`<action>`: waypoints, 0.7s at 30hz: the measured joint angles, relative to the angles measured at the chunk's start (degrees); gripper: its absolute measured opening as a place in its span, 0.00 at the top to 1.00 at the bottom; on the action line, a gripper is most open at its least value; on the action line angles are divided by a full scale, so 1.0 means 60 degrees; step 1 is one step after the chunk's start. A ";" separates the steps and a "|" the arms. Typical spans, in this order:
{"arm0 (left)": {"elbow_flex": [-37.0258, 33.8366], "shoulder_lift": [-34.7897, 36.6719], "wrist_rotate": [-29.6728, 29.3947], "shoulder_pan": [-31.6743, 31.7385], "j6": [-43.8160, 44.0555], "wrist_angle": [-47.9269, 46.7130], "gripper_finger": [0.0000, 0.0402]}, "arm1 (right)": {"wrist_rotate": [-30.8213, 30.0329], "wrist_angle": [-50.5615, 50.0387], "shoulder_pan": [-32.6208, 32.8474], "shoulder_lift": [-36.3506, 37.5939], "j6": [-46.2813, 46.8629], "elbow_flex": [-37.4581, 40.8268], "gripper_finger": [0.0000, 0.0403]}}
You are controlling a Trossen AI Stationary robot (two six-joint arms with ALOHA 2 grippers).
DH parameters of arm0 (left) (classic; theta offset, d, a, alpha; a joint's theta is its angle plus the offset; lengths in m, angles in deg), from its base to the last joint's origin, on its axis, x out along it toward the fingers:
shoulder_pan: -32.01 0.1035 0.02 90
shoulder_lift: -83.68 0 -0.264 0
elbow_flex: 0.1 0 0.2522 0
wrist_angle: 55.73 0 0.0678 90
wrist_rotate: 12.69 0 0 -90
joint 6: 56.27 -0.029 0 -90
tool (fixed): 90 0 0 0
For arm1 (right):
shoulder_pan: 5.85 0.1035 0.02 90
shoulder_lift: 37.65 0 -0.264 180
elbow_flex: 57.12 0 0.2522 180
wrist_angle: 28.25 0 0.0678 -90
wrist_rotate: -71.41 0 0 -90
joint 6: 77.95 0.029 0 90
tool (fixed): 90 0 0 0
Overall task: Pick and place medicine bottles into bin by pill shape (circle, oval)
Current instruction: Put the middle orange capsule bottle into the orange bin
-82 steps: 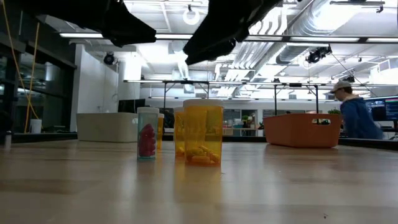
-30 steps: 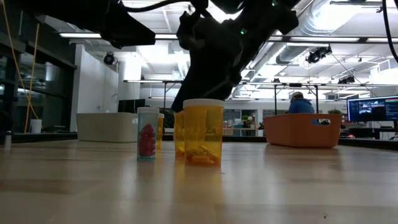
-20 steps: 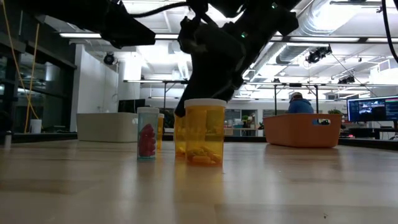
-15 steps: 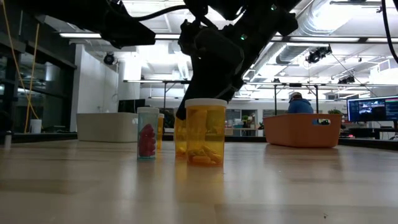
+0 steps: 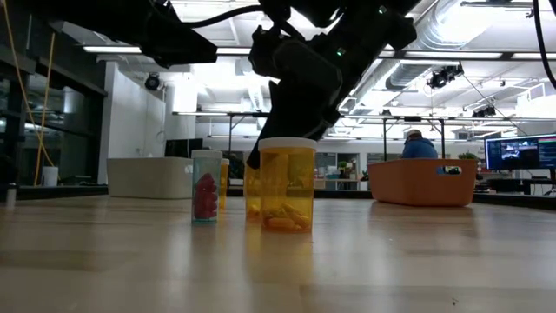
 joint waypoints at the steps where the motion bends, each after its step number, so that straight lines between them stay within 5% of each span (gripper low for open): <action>1: 0.0000 0.0000 0.0000 -0.0004 0.0000 0.0000 0.45 | 0.0000 -0.0002 0.0000 0.0009 -0.0082 0.0000 0.54; 11: 0.0002 0.0000 0.0000 0.0000 0.0000 -0.0080 0.45 | -0.1693 -0.2140 -0.0130 0.1427 -0.1173 0.0152 0.52; 21: 0.0000 0.0000 0.0000 0.0000 -0.0003 -0.0292 0.45 | -0.2921 -0.1781 -0.0718 0.4708 0.0074 0.3411 0.52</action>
